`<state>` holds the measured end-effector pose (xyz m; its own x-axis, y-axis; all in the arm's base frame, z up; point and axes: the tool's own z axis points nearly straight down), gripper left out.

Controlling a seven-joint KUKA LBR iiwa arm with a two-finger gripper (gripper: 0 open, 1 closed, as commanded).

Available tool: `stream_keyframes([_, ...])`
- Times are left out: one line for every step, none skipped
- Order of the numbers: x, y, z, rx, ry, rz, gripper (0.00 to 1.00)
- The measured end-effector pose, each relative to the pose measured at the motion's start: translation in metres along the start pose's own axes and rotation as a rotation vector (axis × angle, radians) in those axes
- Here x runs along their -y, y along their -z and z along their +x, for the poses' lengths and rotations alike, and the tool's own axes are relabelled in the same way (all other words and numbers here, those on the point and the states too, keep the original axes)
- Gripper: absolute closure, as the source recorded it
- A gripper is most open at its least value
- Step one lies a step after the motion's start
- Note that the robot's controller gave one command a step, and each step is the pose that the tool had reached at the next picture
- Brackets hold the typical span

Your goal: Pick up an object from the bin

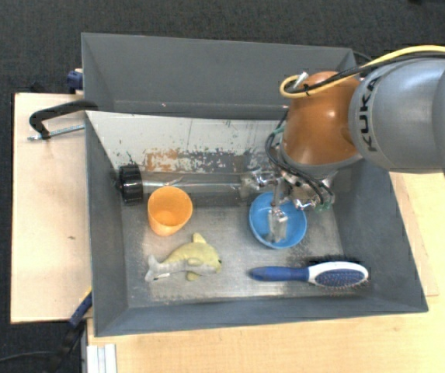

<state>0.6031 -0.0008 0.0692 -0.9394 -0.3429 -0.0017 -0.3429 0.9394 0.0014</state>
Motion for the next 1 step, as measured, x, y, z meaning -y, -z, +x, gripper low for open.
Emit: stream_keyframes([-0.0005,0.0014,-0.0016,0.003,-0.001,0.001,0.0])
